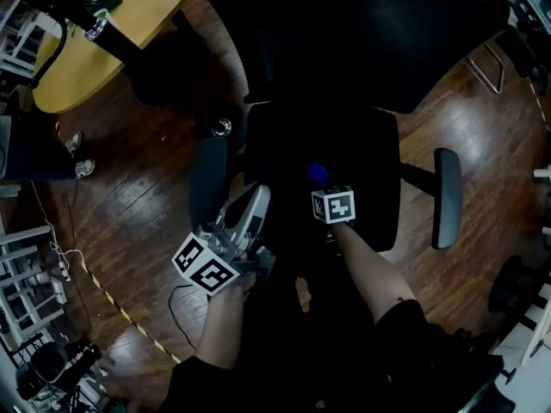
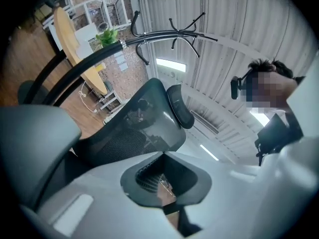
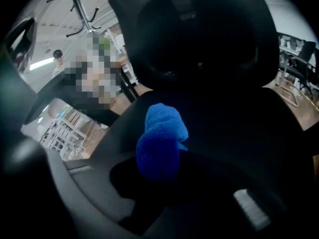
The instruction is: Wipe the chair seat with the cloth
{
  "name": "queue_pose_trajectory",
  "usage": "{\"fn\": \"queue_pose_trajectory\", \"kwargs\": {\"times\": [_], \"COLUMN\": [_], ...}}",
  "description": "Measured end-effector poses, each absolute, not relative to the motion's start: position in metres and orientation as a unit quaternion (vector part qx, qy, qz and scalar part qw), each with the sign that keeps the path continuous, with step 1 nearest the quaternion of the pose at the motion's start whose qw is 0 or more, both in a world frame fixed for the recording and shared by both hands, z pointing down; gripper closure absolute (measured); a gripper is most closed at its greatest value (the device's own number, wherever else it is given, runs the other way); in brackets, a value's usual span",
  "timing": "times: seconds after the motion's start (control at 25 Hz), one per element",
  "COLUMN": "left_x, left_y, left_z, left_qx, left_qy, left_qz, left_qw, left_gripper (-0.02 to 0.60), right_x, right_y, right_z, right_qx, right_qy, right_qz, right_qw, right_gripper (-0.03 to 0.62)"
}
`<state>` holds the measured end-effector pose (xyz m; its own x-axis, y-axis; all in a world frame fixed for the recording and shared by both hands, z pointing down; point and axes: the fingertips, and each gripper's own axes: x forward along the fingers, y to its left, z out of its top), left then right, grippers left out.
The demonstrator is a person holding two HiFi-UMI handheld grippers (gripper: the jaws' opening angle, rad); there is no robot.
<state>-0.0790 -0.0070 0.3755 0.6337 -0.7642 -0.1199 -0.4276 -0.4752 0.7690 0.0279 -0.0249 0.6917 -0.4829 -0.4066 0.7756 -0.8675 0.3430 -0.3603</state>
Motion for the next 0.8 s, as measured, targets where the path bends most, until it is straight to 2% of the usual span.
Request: {"fn": "queue_pose_trajectory", "kwargs": {"times": [0.2, 0.32, 0.48, 0.6, 0.8], "left_x": [-0.114, -0.126, -0.132, -0.126, -0.093], "left_y": [0.008, 0.014, 0.02, 0.017, 0.005], "left_z": [0.366, 0.371, 0.378, 0.382, 0.382], "left_qx": [0.817, 0.812, 0.809, 0.812, 0.828], "left_qy": [-0.389, -0.399, -0.401, -0.391, -0.353], "left_qz": [-0.238, -0.24, -0.24, -0.239, -0.231], "left_qw": [0.352, 0.353, 0.356, 0.361, 0.369], "left_gripper": [0.588, 0.588, 0.588, 0.588, 0.588], "right_x": [-0.083, -0.11, -0.113, -0.097, -0.018], "right_y": [0.01, 0.03, 0.035, 0.037, 0.035], "right_z": [0.678, 0.689, 0.689, 0.695, 0.708], "right_qx": [0.327, 0.311, 0.312, 0.318, 0.38], "right_qy": [-0.809, -0.817, -0.827, -0.824, -0.789], "right_qz": [0.393, 0.372, 0.358, 0.346, 0.361], "right_qw": [0.291, 0.313, 0.3, 0.315, 0.322], "right_gripper": [0.557, 0.557, 0.557, 0.557, 0.557]}}
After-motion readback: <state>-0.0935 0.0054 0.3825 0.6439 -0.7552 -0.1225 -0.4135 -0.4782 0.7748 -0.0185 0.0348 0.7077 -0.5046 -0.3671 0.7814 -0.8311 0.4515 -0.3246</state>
